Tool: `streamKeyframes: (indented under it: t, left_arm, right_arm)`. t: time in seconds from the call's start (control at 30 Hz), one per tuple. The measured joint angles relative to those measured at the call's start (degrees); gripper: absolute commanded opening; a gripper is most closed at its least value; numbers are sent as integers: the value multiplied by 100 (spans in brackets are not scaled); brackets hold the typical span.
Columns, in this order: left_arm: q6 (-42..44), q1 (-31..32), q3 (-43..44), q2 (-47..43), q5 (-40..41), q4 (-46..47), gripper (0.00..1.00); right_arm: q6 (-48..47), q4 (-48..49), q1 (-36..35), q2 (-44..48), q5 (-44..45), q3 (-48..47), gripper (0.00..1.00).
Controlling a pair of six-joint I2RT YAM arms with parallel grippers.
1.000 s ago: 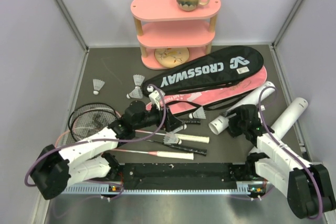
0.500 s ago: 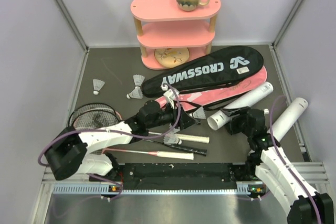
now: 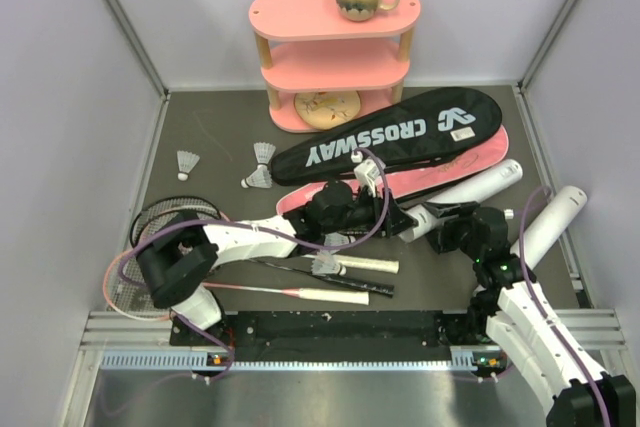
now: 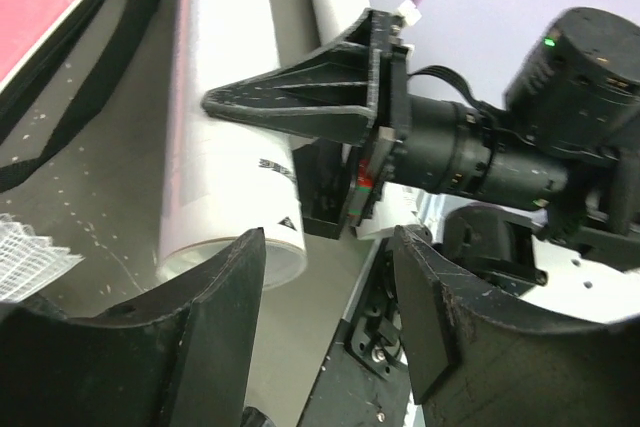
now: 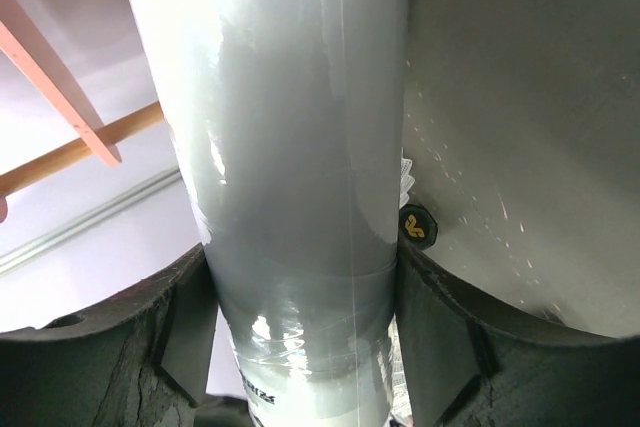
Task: Pack up the badminton gear
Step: Open the lid of the shuttle tube.
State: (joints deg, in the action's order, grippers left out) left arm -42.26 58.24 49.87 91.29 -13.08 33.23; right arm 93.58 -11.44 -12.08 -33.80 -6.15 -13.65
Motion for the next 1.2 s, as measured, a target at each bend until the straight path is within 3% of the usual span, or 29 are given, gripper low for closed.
streamKeyframes:
  t: [0.43,0.7,0.8,0.9,1.07,1.2]
  left_arm:
    - [37,275,595,376,1032,-791,58]
    - [48,409,632,422,1377,-852,71]
    - [50,553,531,372,1519,-861,63]
    - [20,649,492,382,1526,-887,61]
    - [-20,664,514,415,1574,-885,37]
    - [7,664,588,490,1775,-962,31]
  right_arm:
    - [201,28,42,-4,267,2,41]
    - [280,-13,61,-13,315,2,41]
    - [323,35,57,-13,249,2,41]
    - [361,79,57,-13,197,0,41]
    - [372,79,33,-13,168,-13,40]
    - [402,92,-17,-13,188,-39,39]
